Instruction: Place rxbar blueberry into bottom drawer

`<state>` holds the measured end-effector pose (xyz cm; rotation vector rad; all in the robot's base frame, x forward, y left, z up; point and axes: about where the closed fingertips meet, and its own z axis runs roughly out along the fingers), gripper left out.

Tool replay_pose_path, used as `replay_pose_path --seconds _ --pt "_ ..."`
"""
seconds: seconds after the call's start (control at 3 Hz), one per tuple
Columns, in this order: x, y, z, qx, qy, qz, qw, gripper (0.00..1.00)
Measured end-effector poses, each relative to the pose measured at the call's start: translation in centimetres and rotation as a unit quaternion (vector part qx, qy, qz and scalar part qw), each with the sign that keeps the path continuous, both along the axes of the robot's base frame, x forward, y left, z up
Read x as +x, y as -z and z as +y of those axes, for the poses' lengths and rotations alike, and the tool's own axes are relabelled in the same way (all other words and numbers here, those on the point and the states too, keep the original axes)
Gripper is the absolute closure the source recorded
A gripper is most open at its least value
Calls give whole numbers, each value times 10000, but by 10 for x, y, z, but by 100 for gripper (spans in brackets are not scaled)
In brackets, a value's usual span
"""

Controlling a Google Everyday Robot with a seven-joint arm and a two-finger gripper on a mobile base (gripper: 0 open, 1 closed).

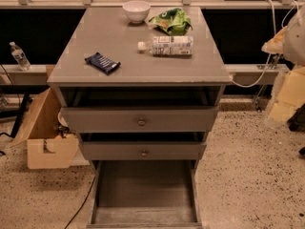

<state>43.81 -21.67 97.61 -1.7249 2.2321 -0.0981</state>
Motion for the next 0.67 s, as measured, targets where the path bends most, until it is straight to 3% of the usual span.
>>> replay_pose_path --seconds 0.33,0.67 --pt "0 0 0 1 1 0 10000 0" --pt "18 7 23 154 96 24 9998 0"
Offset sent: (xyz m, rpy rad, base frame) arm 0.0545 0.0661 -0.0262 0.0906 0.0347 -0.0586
